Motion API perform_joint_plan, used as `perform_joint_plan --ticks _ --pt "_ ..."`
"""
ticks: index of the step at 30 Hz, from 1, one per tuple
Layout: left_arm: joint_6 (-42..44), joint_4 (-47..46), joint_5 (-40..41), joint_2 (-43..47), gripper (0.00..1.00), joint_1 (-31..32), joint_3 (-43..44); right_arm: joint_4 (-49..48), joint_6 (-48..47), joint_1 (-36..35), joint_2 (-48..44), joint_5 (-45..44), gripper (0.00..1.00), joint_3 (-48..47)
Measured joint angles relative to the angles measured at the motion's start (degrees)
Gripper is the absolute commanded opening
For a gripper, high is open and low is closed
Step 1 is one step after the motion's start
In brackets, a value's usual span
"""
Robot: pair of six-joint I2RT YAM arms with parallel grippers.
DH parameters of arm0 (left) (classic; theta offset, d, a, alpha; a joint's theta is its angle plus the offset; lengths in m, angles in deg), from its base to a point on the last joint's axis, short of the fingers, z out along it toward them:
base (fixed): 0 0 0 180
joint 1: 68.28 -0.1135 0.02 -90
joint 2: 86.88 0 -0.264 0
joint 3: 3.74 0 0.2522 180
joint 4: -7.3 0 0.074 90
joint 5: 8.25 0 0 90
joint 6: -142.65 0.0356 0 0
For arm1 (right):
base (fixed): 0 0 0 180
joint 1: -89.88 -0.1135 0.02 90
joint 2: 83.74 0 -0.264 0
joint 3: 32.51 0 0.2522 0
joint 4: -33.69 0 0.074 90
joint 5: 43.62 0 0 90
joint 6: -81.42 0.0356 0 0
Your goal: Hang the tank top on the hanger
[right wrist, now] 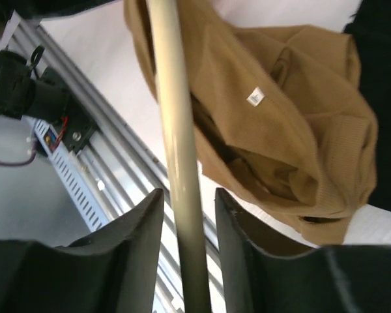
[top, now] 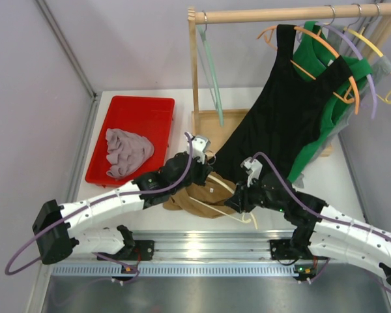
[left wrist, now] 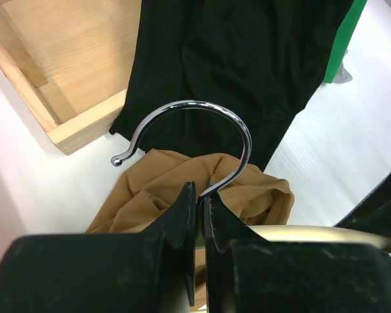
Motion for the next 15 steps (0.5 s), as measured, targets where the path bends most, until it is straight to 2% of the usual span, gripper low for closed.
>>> perform_joint_plan --ticks 4,10,12,15 --pt "0.1 -0.3 -0.3 0.1 0.0 0.0 -0.2 4.0 1.9 -0.1 0.0 -5.6 0.56 -3.4" --pt "1.3 -0.2 -0.6 0.3 0.0 0.6 -0.3 12.5 6.3 -0.1 -1.9 -13.9 0.64 -9.0" --pt "1.9 -0.2 -0.6 0.6 0.0 1.0 -0.3 16.6 8.8 -0.1 -2.7 -17.8 0.63 -11.3" --pt "2.9 -0.2 -0.4 2.0 0.0 1.5 -0.7 21.7 12.3 -0.1 -2.1 -22.6 0.55 -14.6"
